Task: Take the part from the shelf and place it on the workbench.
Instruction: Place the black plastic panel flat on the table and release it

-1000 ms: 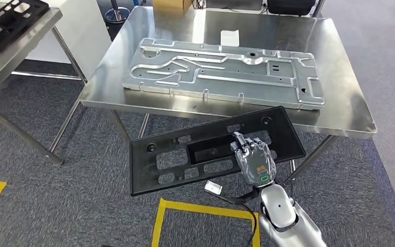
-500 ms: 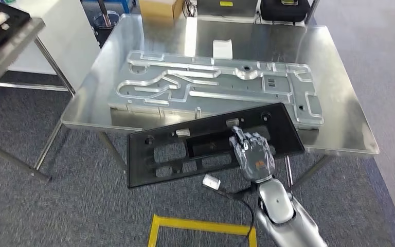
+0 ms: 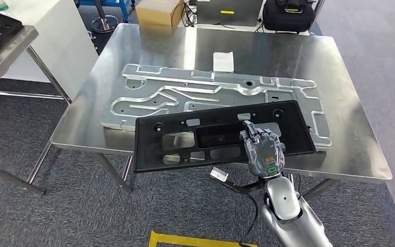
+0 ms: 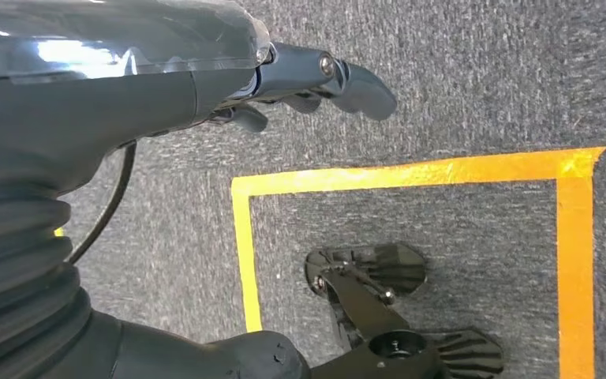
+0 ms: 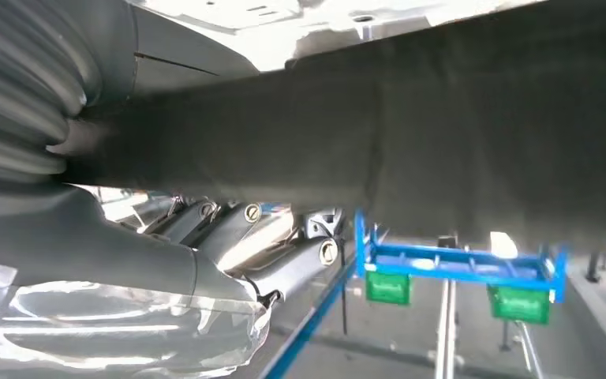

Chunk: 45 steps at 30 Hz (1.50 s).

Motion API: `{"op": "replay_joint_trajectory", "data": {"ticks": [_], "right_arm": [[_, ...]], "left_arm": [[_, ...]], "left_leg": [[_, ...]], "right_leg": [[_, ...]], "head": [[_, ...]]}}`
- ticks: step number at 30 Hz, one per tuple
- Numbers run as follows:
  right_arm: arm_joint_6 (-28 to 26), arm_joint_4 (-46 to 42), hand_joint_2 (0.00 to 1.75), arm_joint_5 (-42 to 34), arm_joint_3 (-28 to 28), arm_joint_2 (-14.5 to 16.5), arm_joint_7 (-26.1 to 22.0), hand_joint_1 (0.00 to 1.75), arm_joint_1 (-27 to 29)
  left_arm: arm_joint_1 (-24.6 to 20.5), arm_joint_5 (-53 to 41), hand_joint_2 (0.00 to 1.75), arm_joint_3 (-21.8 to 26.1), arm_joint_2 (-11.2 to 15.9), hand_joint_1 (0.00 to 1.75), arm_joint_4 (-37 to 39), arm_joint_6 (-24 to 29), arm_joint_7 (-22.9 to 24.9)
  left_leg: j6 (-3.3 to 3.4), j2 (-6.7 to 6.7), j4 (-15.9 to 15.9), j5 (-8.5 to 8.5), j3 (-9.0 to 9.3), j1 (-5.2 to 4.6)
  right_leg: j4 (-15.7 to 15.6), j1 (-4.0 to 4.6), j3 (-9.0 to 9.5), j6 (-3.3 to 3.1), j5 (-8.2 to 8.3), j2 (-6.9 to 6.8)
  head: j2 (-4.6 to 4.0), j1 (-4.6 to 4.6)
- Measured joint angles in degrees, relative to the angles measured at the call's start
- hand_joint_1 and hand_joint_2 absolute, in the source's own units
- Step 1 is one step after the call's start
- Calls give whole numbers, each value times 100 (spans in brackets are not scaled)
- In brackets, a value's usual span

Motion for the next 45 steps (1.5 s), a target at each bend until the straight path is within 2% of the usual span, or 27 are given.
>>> {"op": "replay_joint_trajectory", "data": {"ticks": [1, 2, 4, 6, 7, 8, 9, 11, 12, 13, 15, 16, 18, 19, 21, 22, 23, 24, 26, 28, 30, 32, 33, 36, 41, 43, 45], "right_arm": [[3, -13, 175, 1, -32, 0, -10, 175, 4], [7, -17, 175, 1, -70, 2, -27, 175, 0], [20, -4, 175, 0, -175, 31, -95, 175, -10], [30, 51, 175, -1, -300, 91, -212, 175, -9], [31, 95, 175, -1, -364, 122, -270, 175, -2], [29, 148, 175, -2, -431, 154, -329, 175, 5], [27, 198, 175, -4, -491, 183, -376, 175, 11], [14, 310, 175, -27, -596, 251, -465, 175, 18], [2, 363, 175, -47, -643, 286, -511, 175, 22], [-10, 418, 175, -68, -693, 325, -564, 175, 30], [-26, 491, 175, -93, -785, 385, -639, 175, 43], [-28, 519, 175, -99, -830, 407, -664, 175, 48], [-34, 561, 175, -114, -910, 439, -707, 175, 41], [-36, 579, 175, -121, -947, 456, -730, 175, 43], [-33, 617, 175, -130, -1017, 487, -771, 175, 60], [-29, 638, 175, -136, -1050, 496, -789, 175, 75], [-26, 660, 175, -144, -1083, 500, -803, 175, 88], [-22, 680, 175, -155, -1112, 502, -812, 175, 95], [-15, 719, 175, -178, -1169, 502, -821, 175, 95], [7, 764, 175, -199, -1211, 506, -824, 175, 77], [51, 823, 175, -227, -1244, 516, -838, 175, 49], [95, 912, 175, -272, -1289, 522, -866, 175, -2], [110, 967, 175, -299, -1312, 523, -881, 175, -44], [123, 1122, 175, -358, -1351, 525, -912, 175, -148], [130, 1197, 175, -373, -1359, 526, -923, 175, -166], [135, 1389, 175, -434, -1386, 527, -946, 87, -211], [119, 1635, 175, -525, -1438, 529, -992, 0, -296]], "left_arm": [[-3, 0, 175, 0, 3, 0, -1, 1, -1], [-9, -1, 175, -1, 6, 0, -1, 1, -1], [-13, -1, 175, -2, 8, 0, -1, 1, -1], [6, -2, 175, -2, 5, 0, 1, 1, 5], [18, -2, 175, -2, 4, 0, 1, 1, 10], [27, -2, 175, -1, 4, 0, 1, 1, 15], [32, -2, 175, -1, 6, 0, 1, 1, 19], [53, -1, 175, 1, 11, 0, 1, 1, 22], [62, -1, 175, 1, 14, 0, 1, 0, 23], [70, -1, 175, 1, 15, 0, 1, -2, 23], [60, -1, 175, 1, 15, 0, 1, -4, 20], [55, -1, 175, 1, 13, 0, 1, -4, 16], [40, -2, 175, 1, 10, 0, 1, -3, 9], [34, -2, 175, 1, 11, 0, 1, -2, 7], [23, -4, 175, 1, 16, 0, 1, 5, 6], [21, -6, 175, 2, 18, 0, 1, 10, 6], [22, -8, 175, 2, 19, 0, 1, 15, 6], [25, -9, 175, 3, 20, 0, 1, 19, 6], [33, -11, 175, 3, 15, 0, 2, 19, 6], [27, -14, 175, 2, 4, 0, 5, 17, 7], [17, -22, 175, 1, -1, 0, 7, 16, 9], [11, -34, 175, 0, 12, 0, 6, 16, 11], [4, -40, 175, -1, 19, 0, 5, 16, 11], [-11, -49, 175, -2, 25, 0, 5, 14, 14], [-4, -49, 175, -2, 25, 0, 5, 14, 17], [-3, -52, 175, -3, 42, 0, 5, 9, 15], [-19, -62, 87, -7, 57, 0, 5, -15, 9]], "left_leg": [[-25, 7, 95, 22, -20, 4], [-46, 14, 297, 43, -120, 9], [-89, 37, 977, -36, -525, 22], [-112, 47, 1555, -368, -992, 26], [-109, 48, 1620, -499, -1132, 27], [-98, 49, 1523, -513, -1209, 27], [-80, 49, 1258, -353, -1206, 26], [-24, 54, 558, 346, -1144, 12], [1, 55, 318, 623, -1114, -2], [29, 54, 180, 800, -1100, -20], [94, 46, 122, 799, -1044, -30], [133, 41, 85, 790, -994, -22], [196, 37, 18, 759, -860, 2], [215, 38, -2, 731, -802, 6], [233, 29, -7, 655, -712, 2], [231, 17, -5, 610, -666, -2], [228, 2, -4, 562, -610, -7], [225, -11, -4, 511, -544, -13], [217, -25, -7, 411, -417, -28], [178, -40, -13, 337, -369, -39], [113, -48, -5, 320, -346, -48], [49, -27, 63, 262, -329, -49], [18, -15, 202, 172, -382, -45], [-58, 10, 1011, -209, -790, 3], [-107, 18, 1498, -381, -1092, 37], [-180, 38, 967, 36, -972, 96], [-171, 52, 167, 443, -713, 114]], "right_leg": [[-27, -10, 57, -41, -29, 0], [-52, -17, 127, -76, -63, -4], [-87, -23, 265, -121, -152, -10], [-90, -19, 413, -138, -282, -7], [-90, -16, 505, -138, -354, -1], [-90, -14, 610, -132, -433, 4], [-89, -13, 716, -123, -509, 6], [-80, -6, 883, -90, -661, 13], [-76, -1, 930, -59, -723, 21], [-80, 2, 968, -22, -770, 31], [-60, 7, 1009, 62, -780, 43], [12, 1, 998, 96, -760, 38], [420, -7, 778, 151, -773, 27], [733, -16, 571, 171, -859, 22], [1303, -29, 109, 201, -1170, 20], [1426, -34, -60, 209, -1274, 20], [1395, -36, -152, 212, -1263, 19], [1192, -33, -155, 203, -1096, 19], [489, -1, -13, 122, -449, 21], [1, 52, 88, 18, -53, 21], [-103, 74, 112, -54, -28, 20], [-168, 39, 195, -108, -6, 14], [-194, 16, 241, -131, -9, 9], [-217, 1, 301, -175, -36, -3], [-211, -1, 309, -173, -59, -5], [-155, -31, 330, -104, -117, 2], [-78, -49, 319, -4, -170, 9]], "head": [[-1, 1], [0, -12], [-1, -28], [-1, -35], [-1, -37], [-1, -37], [-1, -37], [-2, -43], [-2, -47], [-2, -53], [-1, -56], [-1, -55], [-1, -37], [-1, -27], [-2, -17], [-2, -17], [-2, -15], [-1, -14], [-1, -14], [-1, -38], [0, -62], [-1, -67], [-1, -74], [0, -90], [-1, -87], [-1, -88], [-1, -99]]}}
